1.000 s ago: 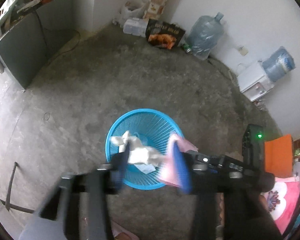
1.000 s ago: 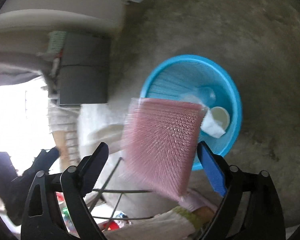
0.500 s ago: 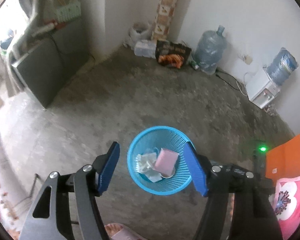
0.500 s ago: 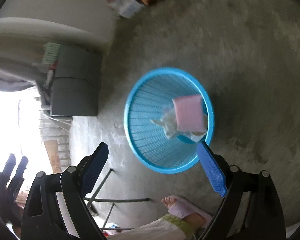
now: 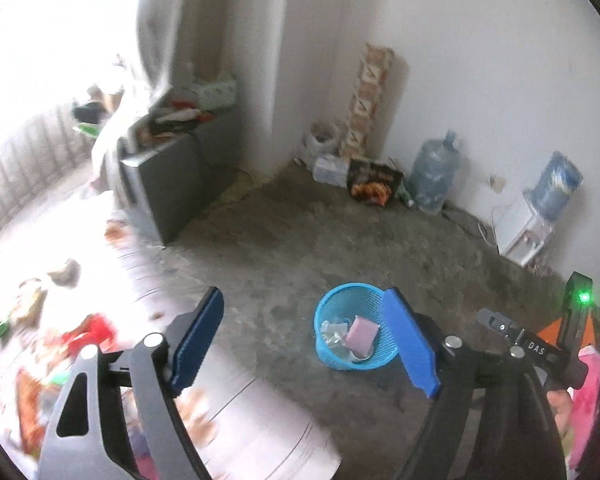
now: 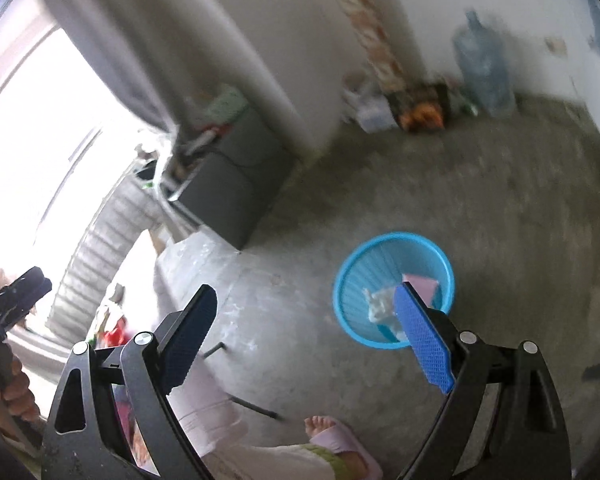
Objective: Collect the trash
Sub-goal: 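Move both tools back over the snack packets on the table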
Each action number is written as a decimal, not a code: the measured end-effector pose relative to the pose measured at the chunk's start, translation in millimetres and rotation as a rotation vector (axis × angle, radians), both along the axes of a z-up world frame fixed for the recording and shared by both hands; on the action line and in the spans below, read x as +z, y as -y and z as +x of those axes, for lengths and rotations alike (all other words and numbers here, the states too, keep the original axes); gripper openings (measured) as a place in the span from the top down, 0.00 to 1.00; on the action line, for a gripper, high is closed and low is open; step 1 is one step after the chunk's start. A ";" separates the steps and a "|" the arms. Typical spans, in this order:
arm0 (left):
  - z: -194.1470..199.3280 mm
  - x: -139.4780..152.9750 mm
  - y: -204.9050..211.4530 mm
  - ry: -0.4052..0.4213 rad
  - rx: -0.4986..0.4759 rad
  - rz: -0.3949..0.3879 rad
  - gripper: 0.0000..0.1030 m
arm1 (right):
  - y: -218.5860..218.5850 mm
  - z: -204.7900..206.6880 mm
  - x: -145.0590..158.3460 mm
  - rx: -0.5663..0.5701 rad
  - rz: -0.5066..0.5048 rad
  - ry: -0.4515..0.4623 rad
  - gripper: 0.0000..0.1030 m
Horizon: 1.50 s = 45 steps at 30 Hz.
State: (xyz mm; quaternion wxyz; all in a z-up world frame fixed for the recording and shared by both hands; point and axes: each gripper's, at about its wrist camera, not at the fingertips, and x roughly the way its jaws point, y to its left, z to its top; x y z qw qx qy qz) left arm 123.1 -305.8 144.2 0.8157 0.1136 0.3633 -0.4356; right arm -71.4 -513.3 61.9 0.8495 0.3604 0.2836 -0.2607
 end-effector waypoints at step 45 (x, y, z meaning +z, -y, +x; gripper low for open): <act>314.2 -116.6 -193.5 -0.638 0.348 0.178 0.13 | -174.1 302.4 -42.9 0.601 0.321 -0.087 0.30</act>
